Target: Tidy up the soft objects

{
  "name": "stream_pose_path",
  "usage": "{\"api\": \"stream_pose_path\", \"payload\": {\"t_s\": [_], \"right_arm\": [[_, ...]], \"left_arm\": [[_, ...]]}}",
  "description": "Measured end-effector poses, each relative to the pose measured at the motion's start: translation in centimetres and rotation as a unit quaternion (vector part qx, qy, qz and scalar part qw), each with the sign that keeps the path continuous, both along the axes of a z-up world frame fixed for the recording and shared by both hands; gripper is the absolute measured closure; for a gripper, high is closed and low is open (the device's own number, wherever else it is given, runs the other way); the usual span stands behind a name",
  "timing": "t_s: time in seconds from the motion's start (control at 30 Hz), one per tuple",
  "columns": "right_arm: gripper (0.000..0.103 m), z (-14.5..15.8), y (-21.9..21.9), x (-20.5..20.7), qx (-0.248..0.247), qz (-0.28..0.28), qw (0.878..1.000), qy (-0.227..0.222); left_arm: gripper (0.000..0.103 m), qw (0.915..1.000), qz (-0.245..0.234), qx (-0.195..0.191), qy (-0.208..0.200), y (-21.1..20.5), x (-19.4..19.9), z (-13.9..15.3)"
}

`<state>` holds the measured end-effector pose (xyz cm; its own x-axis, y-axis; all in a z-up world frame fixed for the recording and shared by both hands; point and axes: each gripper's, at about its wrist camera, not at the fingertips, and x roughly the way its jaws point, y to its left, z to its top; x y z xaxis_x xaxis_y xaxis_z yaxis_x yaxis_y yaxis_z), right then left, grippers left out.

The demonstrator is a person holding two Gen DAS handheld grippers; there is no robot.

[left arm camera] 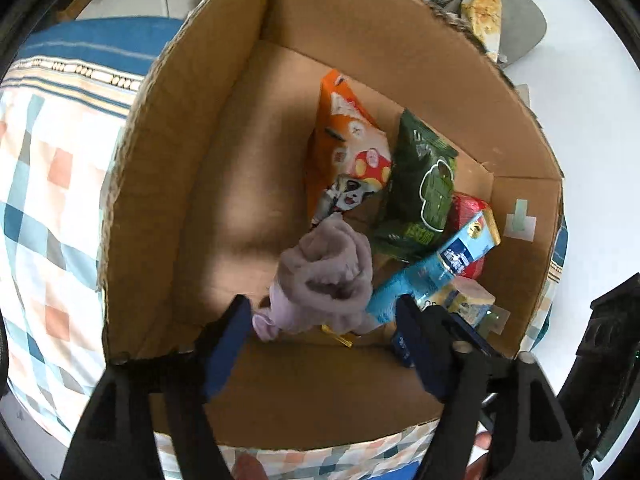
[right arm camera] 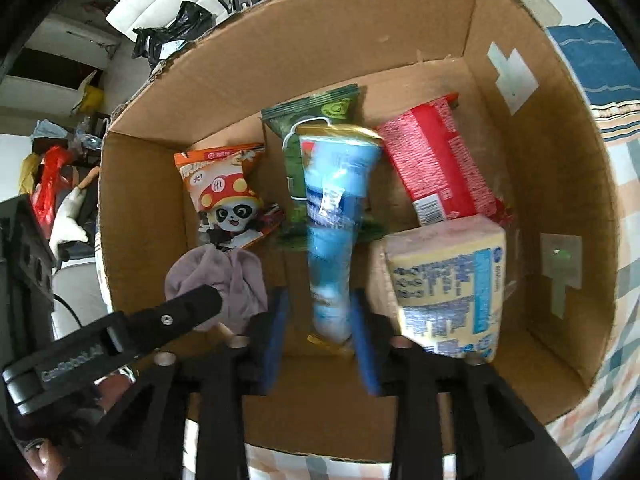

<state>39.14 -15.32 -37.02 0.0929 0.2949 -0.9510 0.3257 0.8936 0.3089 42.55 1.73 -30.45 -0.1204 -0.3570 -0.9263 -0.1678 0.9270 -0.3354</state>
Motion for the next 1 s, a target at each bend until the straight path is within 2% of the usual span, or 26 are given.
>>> {"api": "stream_pose_path", "payload": {"t_s": [0.1, 0.23, 0.3, 0.47, 0.6, 0.67, 0.8, 1.0], "right_arm": [[0.043, 0.6, -0.1, -0.1, -0.015, 0.006, 1.0, -0.004], [0.033, 2.0, -0.2, -0.7, -0.039, 0.02, 0.999, -0.014], [0.029, 2.8, -0.5, -1.1, -0.057, 0.026, 0.998, -0.019], [0.029, 5.0, -1.8, -2.7, -0.105, 0.041, 0.993, -0.029], [0.014, 6.7, -2.0, -3.8, -0.151, 0.053, 0.986, -0.041], [0.014, 7.7, -2.3, -4.4, -0.165, 0.059, 0.983, -0.048], [0.001, 8.9, -2.4, -5.7, -0.172, 0.063, 0.981, -0.058], [0.001, 10.4, -2.4, -7.6, -0.177, 0.064, 0.98, -0.068]], "left_arm": [[0.014, 0.9993, -0.02, 0.023, -0.021, -0.5, -0.2, 1.1], [0.008, 0.996, -0.043, 0.054, -0.058, -0.5, -0.8, 2.6], [0.008, 0.9922, -0.053, 0.075, -0.084, -0.6, -1.5, 3.8], [0.008, 0.9811, -0.073, 0.12, -0.133, -0.8, -3.3, 5.8], [0.008, 0.9702, -0.078, 0.159, -0.165, -0.9, -4.8, 6.8], [0.008, 0.968, -0.076, 0.166, -0.173, -0.8, -5.4, 7.1], [0.008, 0.9665, -0.067, 0.168, -0.182, -0.5, -6.6, 7.7], [0.008, 0.9602, -0.061, 0.175, -0.209, -0.6, -8.5, 9.9]]}}
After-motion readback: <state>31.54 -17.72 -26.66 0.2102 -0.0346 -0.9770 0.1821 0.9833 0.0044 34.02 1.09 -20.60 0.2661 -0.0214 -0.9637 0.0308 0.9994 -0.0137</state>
